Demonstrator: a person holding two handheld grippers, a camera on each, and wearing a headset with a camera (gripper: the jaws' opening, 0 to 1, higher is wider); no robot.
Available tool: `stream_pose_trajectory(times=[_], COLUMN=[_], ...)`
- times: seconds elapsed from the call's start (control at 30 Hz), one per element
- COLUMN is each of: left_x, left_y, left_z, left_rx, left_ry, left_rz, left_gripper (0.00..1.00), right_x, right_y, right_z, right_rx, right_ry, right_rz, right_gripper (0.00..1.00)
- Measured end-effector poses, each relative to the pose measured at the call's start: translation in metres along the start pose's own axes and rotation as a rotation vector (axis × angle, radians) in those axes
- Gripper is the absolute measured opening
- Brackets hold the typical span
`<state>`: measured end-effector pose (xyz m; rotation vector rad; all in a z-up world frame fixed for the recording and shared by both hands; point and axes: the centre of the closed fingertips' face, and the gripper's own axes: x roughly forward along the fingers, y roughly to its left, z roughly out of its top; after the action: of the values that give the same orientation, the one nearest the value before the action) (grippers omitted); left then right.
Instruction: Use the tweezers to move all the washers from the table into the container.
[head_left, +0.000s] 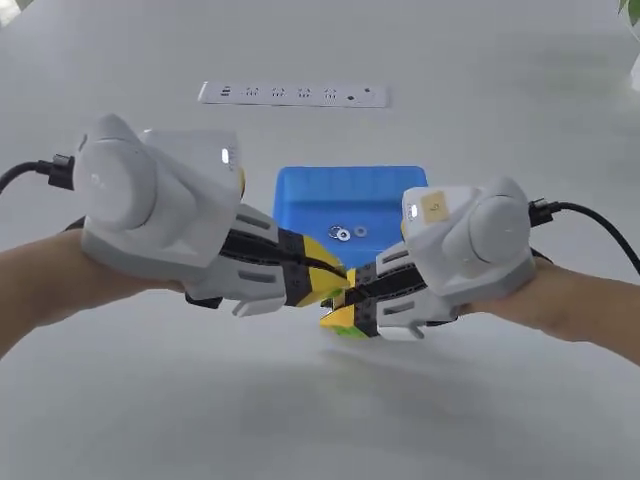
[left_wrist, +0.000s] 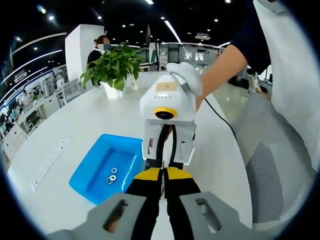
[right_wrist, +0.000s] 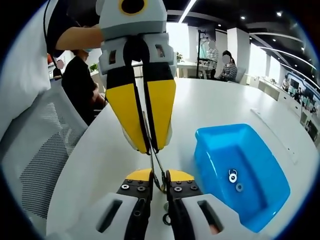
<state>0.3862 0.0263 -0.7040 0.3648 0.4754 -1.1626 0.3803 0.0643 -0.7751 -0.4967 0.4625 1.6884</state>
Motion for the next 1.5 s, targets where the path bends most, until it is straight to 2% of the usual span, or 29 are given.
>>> stream_pose_trajectory(times=[0.17,0.23,0.3,0.47,0.67,0.77,0.83,0.9,1.03,1.17,1.37,1.5], left_x=[-0.001,-0.001,-0.001,0.001,-0.003,-0.007,-0.01,-0.012,-0.016,-0.02,-0.028,-0.036], left_y=[0.001,0.001,0.001,-0.005,0.0,0.002,0.005,0.006,0.002,-0.003,-0.01,-0.01], left_z=[-0.001,-0.001,-0.004,-0.006,-0.01,-0.008,-0.005,-0.008,-0.014,-0.024,-0.033,-0.039], left_rx=[-0.009,-0.034,-0.021,-0.035,-0.029,-0.044,-0.062,-0.069,-0.079,-0.093,-0.122,-0.145], left_ry=[0.004,0.002,0.02,0.025,0.04,0.028,-0.003,-0.003,0.005,0.016,0.025,0.018], left_rz=[0.007,0.004,0.009,-0.017,0.013,0.027,0.053,0.068,0.079,0.101,0.118,0.151], left_gripper=[0.05,0.06,0.07,0.2,0.27,0.32,0.39,0.45,0.47,0.55,0.59,0.64], right_x=[0.001,0.001,0.001,0.002,0.004,0.003,0.001,-0.001,-0.008,-0.014,-0.027,-0.038], right_y=[0.0,0.0,-0.001,-0.001,0.001,0.001,-0.001,-0.002,-0.003,-0.002,-0.002,-0.004], right_z=[0.0,0.0,0.001,0.002,0.003,0.005,0.007,0.008,0.012,0.014,0.022,0.029], right_rx=[-0.024,-0.032,-0.033,-0.024,-0.027,-0.026,-0.024,-0.02,-0.016,-0.021,-0.028,-0.03], right_ry=[-0.006,-0.007,-0.008,-0.016,-0.018,-0.019,-0.023,-0.024,-0.032,-0.028,-0.035,-0.045], right_rz=[-0.008,-0.01,-0.013,-0.014,-0.012,-0.017,-0.023,-0.029,-0.037,-0.038,-0.047,-0.058], right_gripper=[0.1,0.09,0.09,0.09,0.09,0.09,0.09,0.09,0.09,0.09,0.09,0.09])
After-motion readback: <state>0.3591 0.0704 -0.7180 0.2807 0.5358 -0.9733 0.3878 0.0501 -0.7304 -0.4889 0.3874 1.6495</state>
